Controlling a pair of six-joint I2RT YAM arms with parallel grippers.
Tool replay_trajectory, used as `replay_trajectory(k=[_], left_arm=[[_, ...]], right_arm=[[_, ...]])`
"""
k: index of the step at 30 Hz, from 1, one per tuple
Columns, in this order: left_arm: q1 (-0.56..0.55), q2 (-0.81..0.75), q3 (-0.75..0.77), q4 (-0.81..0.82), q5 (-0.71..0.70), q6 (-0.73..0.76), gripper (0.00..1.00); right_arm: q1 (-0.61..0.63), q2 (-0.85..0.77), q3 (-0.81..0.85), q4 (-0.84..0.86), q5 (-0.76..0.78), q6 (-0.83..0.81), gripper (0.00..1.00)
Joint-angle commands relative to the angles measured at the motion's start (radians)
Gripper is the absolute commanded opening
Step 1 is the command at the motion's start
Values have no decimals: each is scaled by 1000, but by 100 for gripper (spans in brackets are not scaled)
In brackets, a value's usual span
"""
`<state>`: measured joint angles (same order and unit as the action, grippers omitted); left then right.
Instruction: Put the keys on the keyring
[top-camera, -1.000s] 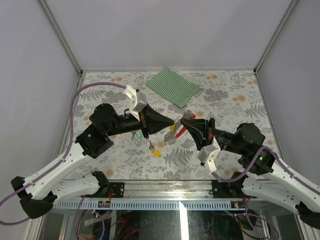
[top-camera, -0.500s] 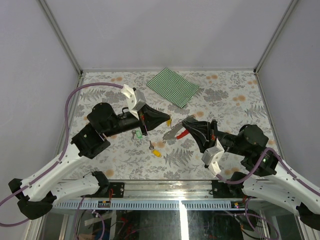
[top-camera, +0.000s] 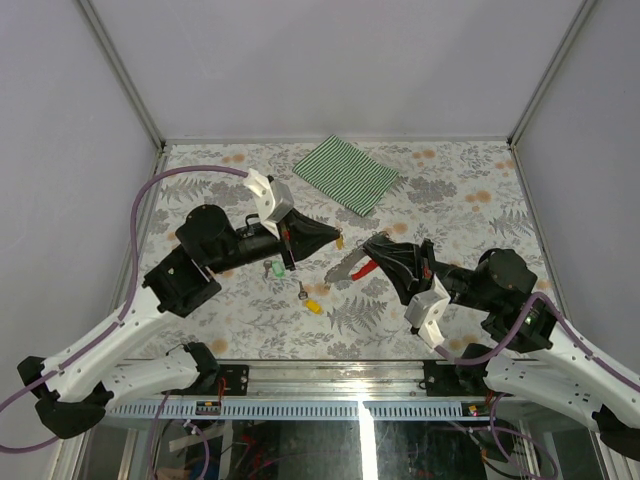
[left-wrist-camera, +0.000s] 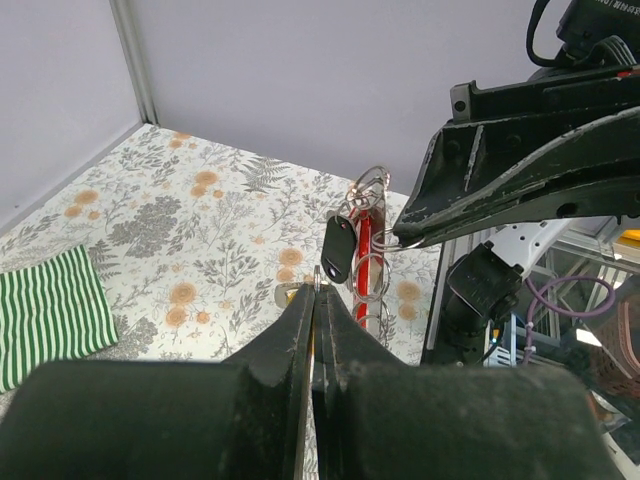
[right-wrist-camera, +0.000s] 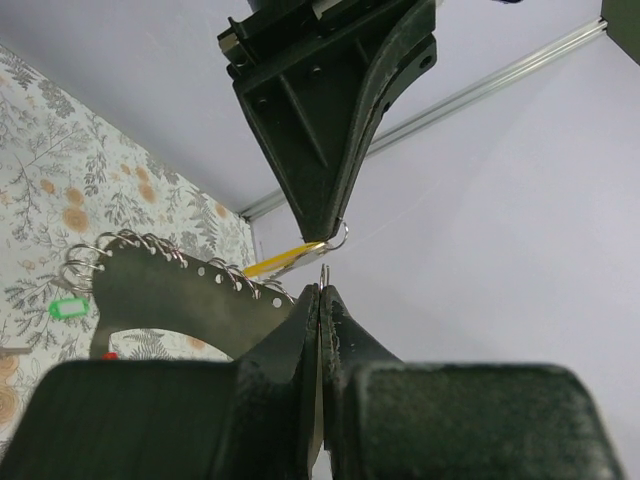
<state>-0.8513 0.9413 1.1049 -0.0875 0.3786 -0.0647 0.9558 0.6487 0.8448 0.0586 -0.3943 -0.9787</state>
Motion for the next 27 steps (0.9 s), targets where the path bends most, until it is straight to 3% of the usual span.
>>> replay_trajectory(k=[1, 27], left_arm=[[-2, 14, 27, 22, 48, 14, 0], [-2, 11, 0, 74, 149, -13, 0]], right_arm=[[5, 7, 16, 132, 21, 42, 1], [5, 29, 0, 148, 26, 48, 1]])
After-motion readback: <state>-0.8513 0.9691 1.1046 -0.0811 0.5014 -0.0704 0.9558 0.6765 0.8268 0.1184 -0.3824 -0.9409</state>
